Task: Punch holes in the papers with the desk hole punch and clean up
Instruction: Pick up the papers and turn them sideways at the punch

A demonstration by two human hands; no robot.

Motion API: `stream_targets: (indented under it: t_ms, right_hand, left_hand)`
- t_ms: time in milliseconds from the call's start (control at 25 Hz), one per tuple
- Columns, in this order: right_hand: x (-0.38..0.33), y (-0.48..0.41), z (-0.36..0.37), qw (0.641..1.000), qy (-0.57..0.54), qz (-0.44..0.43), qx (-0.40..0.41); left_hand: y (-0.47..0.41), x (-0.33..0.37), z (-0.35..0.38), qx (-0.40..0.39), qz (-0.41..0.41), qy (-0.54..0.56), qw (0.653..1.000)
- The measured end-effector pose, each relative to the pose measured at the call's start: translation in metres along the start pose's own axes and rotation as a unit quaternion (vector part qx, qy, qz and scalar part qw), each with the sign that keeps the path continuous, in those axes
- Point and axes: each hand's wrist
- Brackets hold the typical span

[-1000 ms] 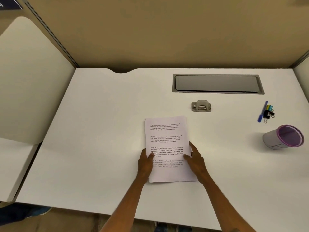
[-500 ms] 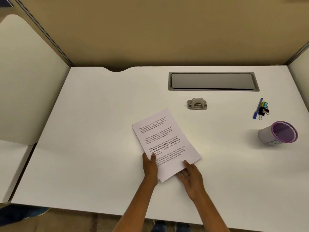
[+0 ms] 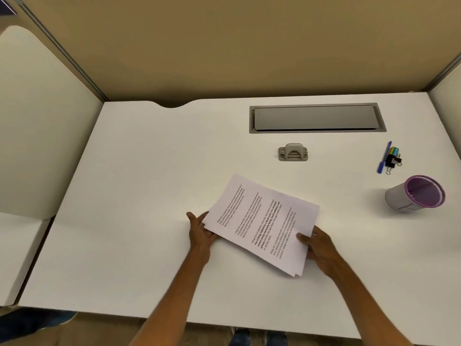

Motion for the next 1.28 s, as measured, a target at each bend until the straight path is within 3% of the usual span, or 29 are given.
stream_targets:
  t_ms: [120, 200, 280, 440, 720, 840, 1080, 1280]
  right_hand:
    - [-0.021, -0.008, -0.024, 0.998, 0.049, 0.01, -0.042]
    - [-0.03, -0.008, -0.031, 0.994, 0.079, 0.018, -0.073]
    - [-0.034, -0.007, -0.032, 0.992, 0.094, 0.015, -0.083]
    - [-0.029, -0.005, -0.023, 0.996, 0.082, -0.02, -0.027]
    - [-0.024, -0.009, -0.012, 0.991, 0.112, -0.058, 0.049]
    - [-0.022, -0.009, -0.008, 0.982, 0.154, -0.086, 0.074]
    - [-0.022, -0.008, 0.0, 0.962, 0.214, -0.121, 0.12]
    - [-0.026, -0.011, 0.004, 0.947, 0.22, -0.142, 0.187]
  left_hand:
    - [-0.011, 0.019, -0.005, -0.051, -0.038, -0.122, 0.99]
    - [-0.009, 0.021, -0.004, -0.092, -0.044, -0.261, 0.96]
    - [-0.007, 0.016, -0.001, -0.118, -0.017, -0.363, 0.924]
    - [-0.003, 0.001, 0.008, -0.115, 0.068, -0.44, 0.888]
    - [0.01, -0.015, 0.02, -0.038, 0.109, -0.466, 0.877]
    - [0.015, -0.018, 0.022, -0.048, 0.153, -0.473, 0.866]
    - [0.012, -0.019, 0.019, -0.052, 0.14, -0.483, 0.863]
    - [0.01, -0.017, 0.028, -0.004, 0.173, -0.434, 0.884]
Point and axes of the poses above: each hand's wrist, its own y-axis away from the middle knuckle, its own z-axis out of the palm, x = y × z, and after that the axes turned 1 degree about -y, right-handed
